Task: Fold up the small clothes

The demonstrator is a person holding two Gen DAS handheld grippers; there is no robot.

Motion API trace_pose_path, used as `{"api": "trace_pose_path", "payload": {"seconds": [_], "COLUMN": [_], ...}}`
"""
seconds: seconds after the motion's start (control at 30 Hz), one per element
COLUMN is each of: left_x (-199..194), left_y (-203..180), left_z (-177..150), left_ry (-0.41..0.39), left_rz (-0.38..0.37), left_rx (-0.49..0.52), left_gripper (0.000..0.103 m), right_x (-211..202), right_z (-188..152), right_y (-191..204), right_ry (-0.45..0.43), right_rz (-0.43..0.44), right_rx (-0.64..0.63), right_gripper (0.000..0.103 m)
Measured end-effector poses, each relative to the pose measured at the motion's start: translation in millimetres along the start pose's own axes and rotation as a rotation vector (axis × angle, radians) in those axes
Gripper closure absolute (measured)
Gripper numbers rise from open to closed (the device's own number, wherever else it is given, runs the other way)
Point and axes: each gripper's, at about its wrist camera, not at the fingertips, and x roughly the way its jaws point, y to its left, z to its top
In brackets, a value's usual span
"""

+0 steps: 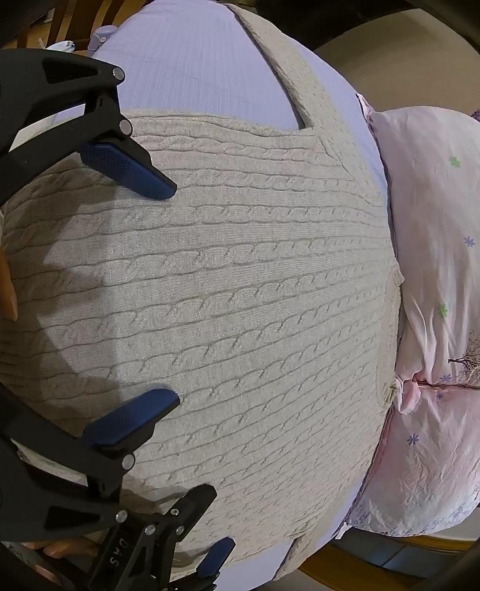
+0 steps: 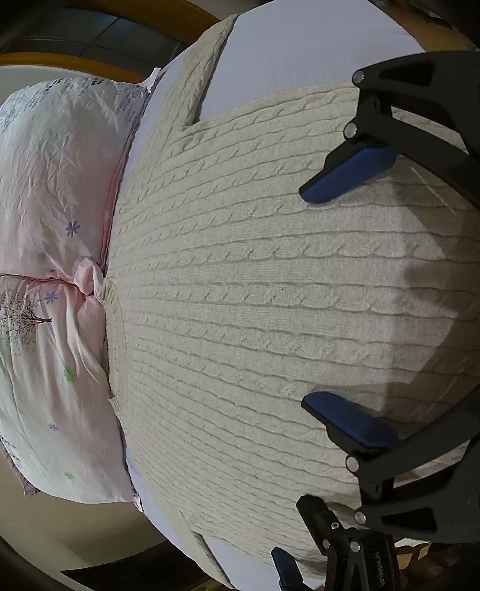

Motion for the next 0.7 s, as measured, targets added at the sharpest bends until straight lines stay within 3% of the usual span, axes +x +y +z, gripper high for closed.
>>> {"api": "trace_pose_path", "payload": {"seconds": [0.7], "left_x": [-0.1], "left_y": [0.1], "left_z": [-0.3], "left_ry": [-0.002], "left_rz": [0.0], "left_rx": [0.0], "left_gripper": [0.001], "right_x": [0.2], "right_z": [-0.9], "right_y": [0.2], "right_ry": [0.0], "right_rz": [-0.003], "right_rx": [-0.002], "right_gripper": [0.002]}}
